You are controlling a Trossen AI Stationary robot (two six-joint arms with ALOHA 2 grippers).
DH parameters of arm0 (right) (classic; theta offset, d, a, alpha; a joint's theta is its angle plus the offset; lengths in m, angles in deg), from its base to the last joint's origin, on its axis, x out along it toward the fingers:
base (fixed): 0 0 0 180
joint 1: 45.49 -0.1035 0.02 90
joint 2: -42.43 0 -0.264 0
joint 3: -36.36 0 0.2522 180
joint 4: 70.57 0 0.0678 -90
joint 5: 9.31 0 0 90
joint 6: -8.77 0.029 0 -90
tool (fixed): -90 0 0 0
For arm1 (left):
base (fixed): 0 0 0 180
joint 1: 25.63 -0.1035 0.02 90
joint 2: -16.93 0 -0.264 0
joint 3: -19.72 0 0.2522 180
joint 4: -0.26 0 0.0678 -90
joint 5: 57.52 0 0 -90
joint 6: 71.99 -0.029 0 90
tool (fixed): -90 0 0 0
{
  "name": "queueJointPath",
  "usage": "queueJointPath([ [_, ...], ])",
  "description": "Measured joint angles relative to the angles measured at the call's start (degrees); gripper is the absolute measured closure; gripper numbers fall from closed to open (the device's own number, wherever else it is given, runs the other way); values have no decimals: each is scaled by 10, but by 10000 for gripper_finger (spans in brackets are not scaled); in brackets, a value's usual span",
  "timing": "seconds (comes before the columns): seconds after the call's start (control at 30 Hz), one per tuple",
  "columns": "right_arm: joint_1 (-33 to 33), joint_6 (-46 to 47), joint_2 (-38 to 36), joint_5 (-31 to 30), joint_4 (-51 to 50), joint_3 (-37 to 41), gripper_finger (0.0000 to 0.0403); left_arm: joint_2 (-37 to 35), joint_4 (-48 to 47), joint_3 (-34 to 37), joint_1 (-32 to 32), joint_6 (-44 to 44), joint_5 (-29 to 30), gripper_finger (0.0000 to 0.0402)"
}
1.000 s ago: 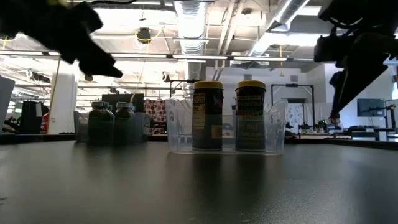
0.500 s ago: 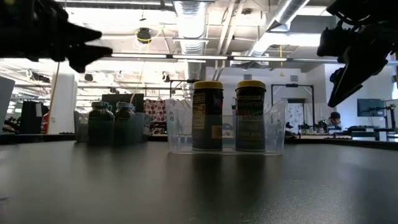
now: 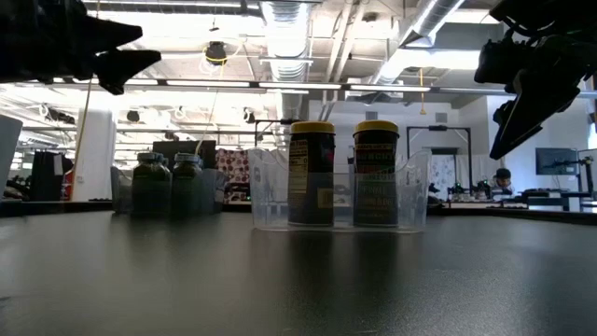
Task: Sort spices by type
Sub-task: Return to Home Position
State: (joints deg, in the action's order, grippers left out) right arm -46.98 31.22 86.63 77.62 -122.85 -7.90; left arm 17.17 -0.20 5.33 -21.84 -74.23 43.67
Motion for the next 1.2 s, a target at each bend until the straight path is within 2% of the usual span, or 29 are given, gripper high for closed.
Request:
queueJointPath([
  [0.1, 0, 0, 0, 0, 0, 0, 106, -1, 2, 0, 0, 7, -14, 125],
  [0.23, 0, -1, 0, 0, 0, 0, 106, 0, -42, 0, 0, 26, -20, 125],
  [0.37, 0, -5, 0, 0, 0, 0, 106, 1, -104, 1, 0, 82, -21, 125],
  [0.47, 0, -4, 0, 0, 3, 0, 106, 10, -108, -5, 0, 101, -27, 125],
  [1.2, 34, -104, 0, 0, 129, 0, 106, 10, -116, -6, 0, 96, -28, 125],
])
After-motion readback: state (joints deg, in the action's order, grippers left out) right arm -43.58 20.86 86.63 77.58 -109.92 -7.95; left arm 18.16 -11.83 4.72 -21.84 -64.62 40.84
